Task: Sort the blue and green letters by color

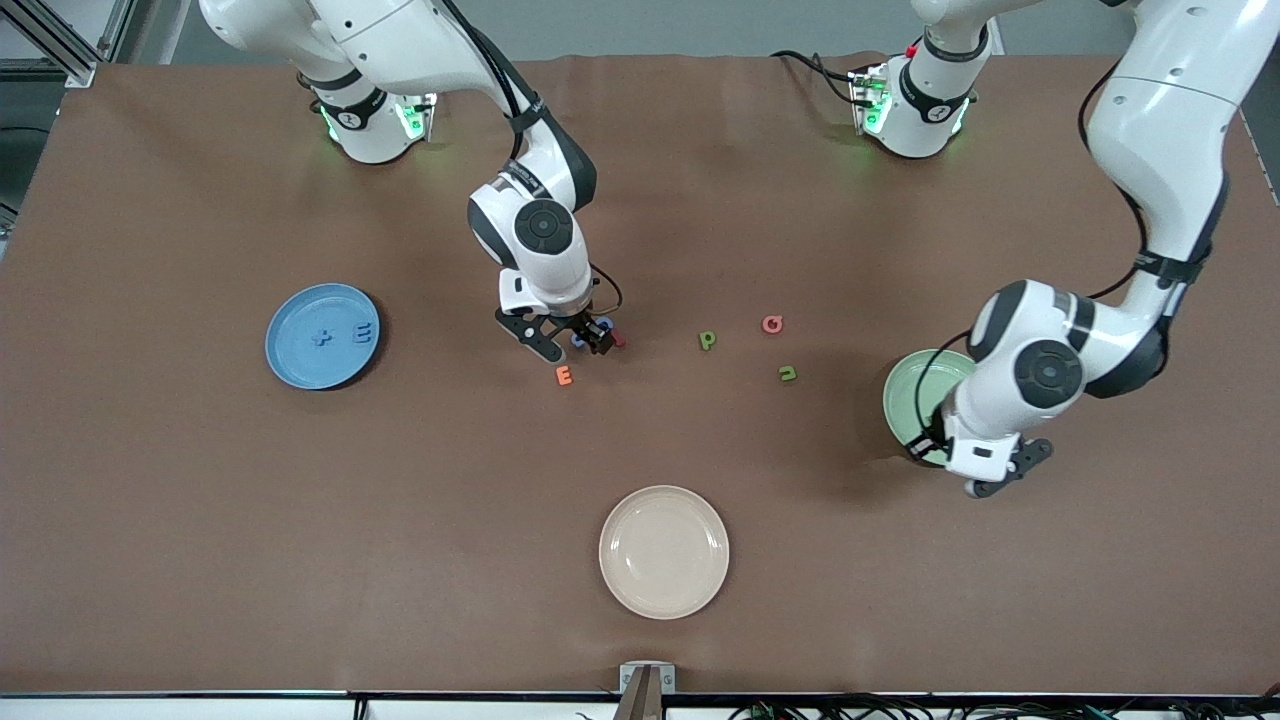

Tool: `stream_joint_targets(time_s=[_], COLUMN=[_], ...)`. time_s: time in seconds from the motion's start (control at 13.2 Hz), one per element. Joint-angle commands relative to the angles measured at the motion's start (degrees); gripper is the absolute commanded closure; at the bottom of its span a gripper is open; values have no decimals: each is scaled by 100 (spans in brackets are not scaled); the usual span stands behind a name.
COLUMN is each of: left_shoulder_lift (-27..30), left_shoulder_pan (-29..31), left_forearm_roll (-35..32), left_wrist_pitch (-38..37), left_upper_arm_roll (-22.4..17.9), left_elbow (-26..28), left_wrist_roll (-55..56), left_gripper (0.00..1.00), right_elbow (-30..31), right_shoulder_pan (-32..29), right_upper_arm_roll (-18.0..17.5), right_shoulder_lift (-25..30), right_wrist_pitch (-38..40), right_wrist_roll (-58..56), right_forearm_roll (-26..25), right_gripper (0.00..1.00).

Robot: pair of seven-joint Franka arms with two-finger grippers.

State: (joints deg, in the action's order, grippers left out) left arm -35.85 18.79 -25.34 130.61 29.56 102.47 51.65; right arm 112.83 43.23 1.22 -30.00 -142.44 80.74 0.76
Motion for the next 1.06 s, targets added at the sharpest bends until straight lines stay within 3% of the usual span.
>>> stream_joint_targets(time_s=[0.0, 0.38, 0.61, 0.84, 0.99], left_shoulder_lift=[140, 393, 570, 693, 693], left_shoulder_pan=[292, 494, 529, 635, 644], left_forearm_roll=[-68, -68, -68, -68, -68], left_wrist_pitch=[-53, -44, 17, 193, 185], left_upper_arm_roll=[41, 41, 41, 41, 41], left_elbow=[151, 685, 1047, 1328, 1355], left_wrist_roll=[-567, -726, -735, -735, -735], left_gripper=[100, 100, 100, 99, 99], right_elbow=[-103, -68, -59, -59, -41], right_shoulder_pan=[-25, 19, 28, 89, 133], right_upper_arm_roll=[9, 18, 9, 18, 18], right_shoulder_lift=[-154, -260, -287, -330, -348], right_wrist_pitch=[-56, -153, -170, -170, -170], right_wrist_roll=[310, 425, 434, 434, 434], right_forearm_roll=[-49, -49, -49, -49, -41], right_gripper=[14, 18, 24, 40, 59])
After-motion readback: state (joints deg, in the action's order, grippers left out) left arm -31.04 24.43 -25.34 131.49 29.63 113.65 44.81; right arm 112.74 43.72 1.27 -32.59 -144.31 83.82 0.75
